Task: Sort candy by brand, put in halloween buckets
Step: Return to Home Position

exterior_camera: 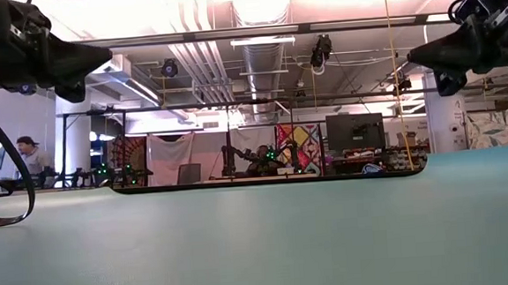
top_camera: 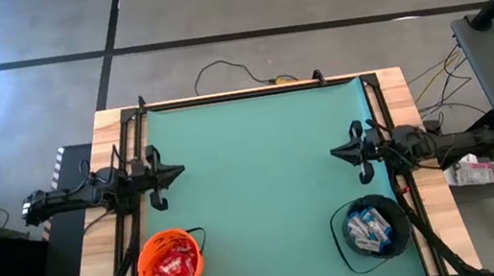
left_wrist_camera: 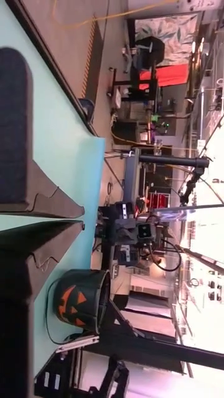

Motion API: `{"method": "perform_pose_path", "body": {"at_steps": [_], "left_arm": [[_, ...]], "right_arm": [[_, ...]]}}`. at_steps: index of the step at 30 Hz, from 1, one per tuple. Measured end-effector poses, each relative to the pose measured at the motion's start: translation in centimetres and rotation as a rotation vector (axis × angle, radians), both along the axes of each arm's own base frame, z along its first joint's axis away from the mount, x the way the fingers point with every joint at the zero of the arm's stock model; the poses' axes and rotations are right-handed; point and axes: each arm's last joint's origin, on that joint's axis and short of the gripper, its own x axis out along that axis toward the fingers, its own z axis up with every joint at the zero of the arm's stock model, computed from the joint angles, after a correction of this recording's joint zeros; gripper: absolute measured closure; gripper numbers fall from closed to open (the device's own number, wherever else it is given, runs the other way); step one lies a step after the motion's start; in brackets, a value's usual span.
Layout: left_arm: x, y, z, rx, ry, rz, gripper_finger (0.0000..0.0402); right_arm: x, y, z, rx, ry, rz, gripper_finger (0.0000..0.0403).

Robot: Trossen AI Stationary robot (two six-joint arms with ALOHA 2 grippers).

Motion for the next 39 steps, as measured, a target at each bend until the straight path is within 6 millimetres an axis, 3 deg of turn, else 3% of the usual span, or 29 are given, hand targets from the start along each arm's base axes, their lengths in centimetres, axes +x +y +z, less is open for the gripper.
{"method": "perform_pose_path", "body": {"at_steps": [5, 17, 39], "left_arm": [[0.0, 0.0, 0.0, 0.023, 0.005, 0.003, 0.0399], [0.1, -0.3, -1.1, 0.052, 0.119, -0.109, 0.04], [0.4, -0.3, -1.3, 0.057, 0.21, -0.111, 0.04]], "right_arm": [[0.0, 0.0, -0.1, -0.083, 0.014, 0.003, 0.039], [0.0, 0.0, -0.1, -0.014, 0.013, 0.001, 0.039], [0.0, 0.0, -0.1, -0.014, 0.013, 0.0, 0.039]]}}
